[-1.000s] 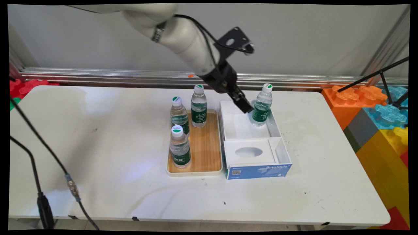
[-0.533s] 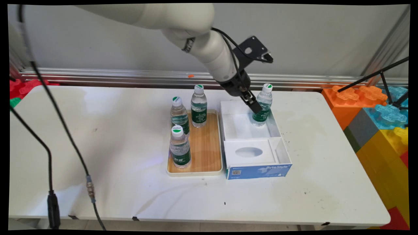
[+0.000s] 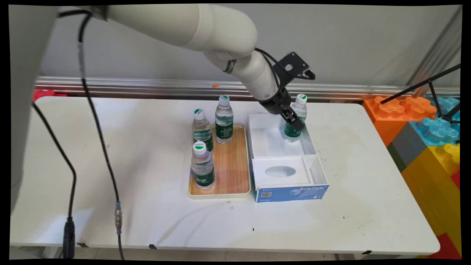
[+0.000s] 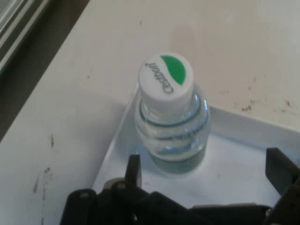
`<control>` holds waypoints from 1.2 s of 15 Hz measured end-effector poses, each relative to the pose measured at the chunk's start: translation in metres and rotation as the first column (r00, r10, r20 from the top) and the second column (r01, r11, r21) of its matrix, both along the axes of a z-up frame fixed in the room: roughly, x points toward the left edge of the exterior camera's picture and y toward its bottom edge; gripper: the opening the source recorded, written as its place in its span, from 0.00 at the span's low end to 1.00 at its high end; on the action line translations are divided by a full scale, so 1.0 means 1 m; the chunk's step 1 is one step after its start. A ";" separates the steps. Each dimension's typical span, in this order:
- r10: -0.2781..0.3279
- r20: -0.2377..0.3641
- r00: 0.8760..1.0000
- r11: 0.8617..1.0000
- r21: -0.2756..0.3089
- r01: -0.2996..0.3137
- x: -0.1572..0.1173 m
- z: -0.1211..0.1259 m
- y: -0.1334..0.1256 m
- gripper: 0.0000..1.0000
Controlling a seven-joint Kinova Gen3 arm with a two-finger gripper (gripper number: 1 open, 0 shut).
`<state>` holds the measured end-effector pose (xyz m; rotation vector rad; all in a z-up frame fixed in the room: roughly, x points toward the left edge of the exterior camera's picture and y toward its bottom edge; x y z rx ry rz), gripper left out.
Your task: Pick up the green bottle from the white box, then place the picked object on the tray
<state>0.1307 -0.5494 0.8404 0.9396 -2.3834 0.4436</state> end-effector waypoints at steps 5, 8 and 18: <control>0.013 -0.026 1.000 1.000 -0.024 -0.014 -0.009 -0.021 -0.021 1.00; 0.022 -0.042 0.999 0.999 -0.034 -0.024 -0.011 -0.029 -0.029 1.00; 0.031 -0.051 0.998 0.999 -0.044 -0.033 -0.016 -0.029 -0.040 0.00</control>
